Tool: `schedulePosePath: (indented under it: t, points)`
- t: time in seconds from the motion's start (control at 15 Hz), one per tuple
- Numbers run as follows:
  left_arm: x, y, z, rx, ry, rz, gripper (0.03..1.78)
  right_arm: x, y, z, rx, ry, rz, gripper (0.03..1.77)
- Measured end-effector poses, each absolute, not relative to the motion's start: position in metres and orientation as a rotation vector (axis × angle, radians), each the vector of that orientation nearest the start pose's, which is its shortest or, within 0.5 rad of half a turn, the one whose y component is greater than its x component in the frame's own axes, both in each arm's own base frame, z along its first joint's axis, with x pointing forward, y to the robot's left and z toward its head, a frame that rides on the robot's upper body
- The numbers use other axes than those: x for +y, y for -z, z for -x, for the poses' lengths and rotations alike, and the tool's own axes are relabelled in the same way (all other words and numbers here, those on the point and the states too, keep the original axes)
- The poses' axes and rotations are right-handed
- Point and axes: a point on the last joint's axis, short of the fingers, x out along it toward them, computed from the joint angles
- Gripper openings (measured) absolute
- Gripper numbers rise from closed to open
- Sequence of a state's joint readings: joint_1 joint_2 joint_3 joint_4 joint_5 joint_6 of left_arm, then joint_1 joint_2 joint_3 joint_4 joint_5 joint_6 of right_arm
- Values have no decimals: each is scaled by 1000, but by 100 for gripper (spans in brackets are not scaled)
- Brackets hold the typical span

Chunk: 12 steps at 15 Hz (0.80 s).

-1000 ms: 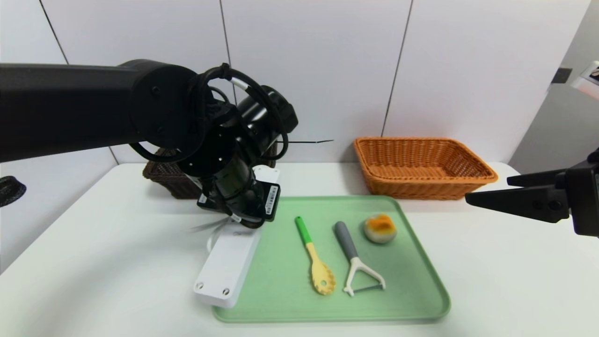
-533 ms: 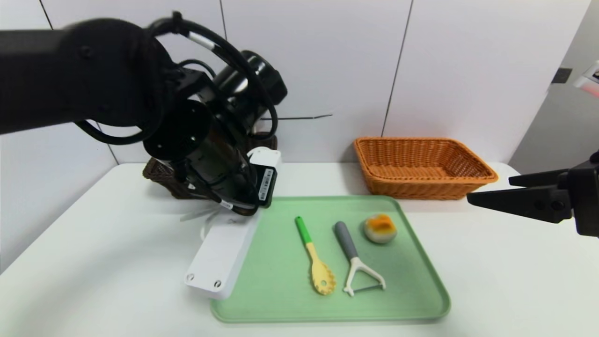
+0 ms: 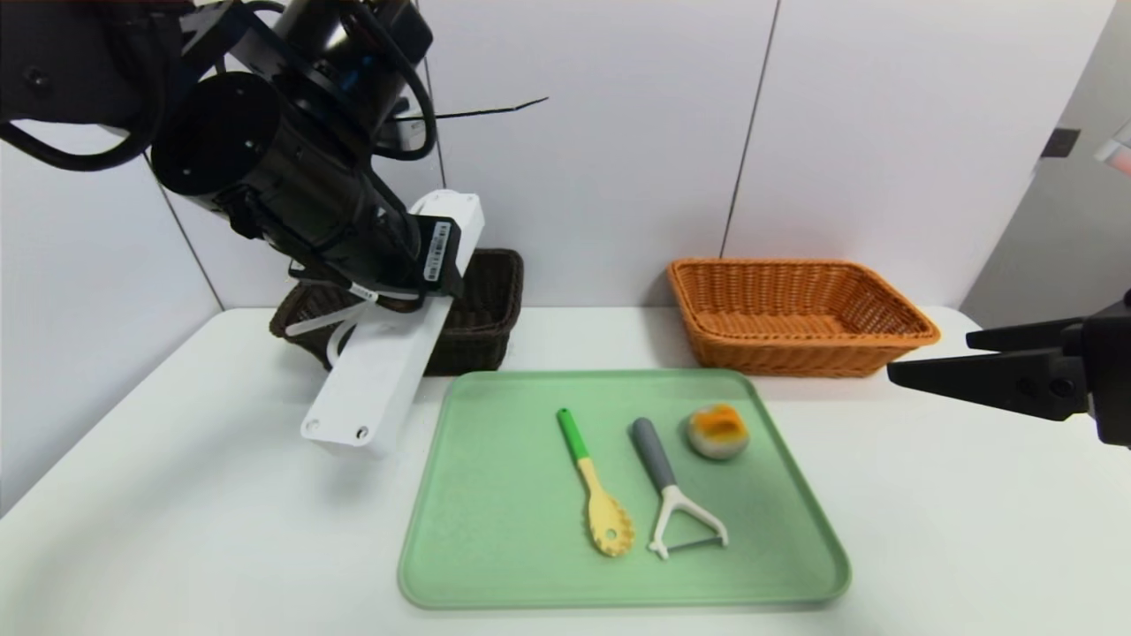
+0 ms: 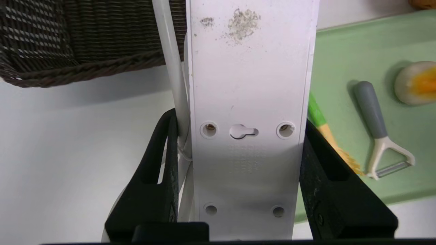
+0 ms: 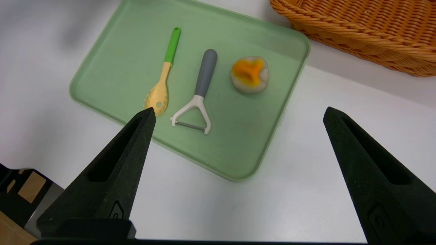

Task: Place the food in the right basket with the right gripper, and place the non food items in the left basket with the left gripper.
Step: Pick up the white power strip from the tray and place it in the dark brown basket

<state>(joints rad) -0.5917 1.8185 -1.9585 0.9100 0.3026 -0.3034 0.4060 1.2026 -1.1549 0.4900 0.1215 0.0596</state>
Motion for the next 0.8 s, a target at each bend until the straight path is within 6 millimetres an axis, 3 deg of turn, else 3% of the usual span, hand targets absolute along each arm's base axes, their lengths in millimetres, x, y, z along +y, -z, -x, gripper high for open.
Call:
schedulePosePath:
  t: [0.4,0.8]
  points:
    - [-129,-335,-290,546,178,-361,97,64,-295,-142,548,-500,19,170]
    - [-114,-344,-298,438,242,-827,96,64,-295,-142,550,-500,20,170]
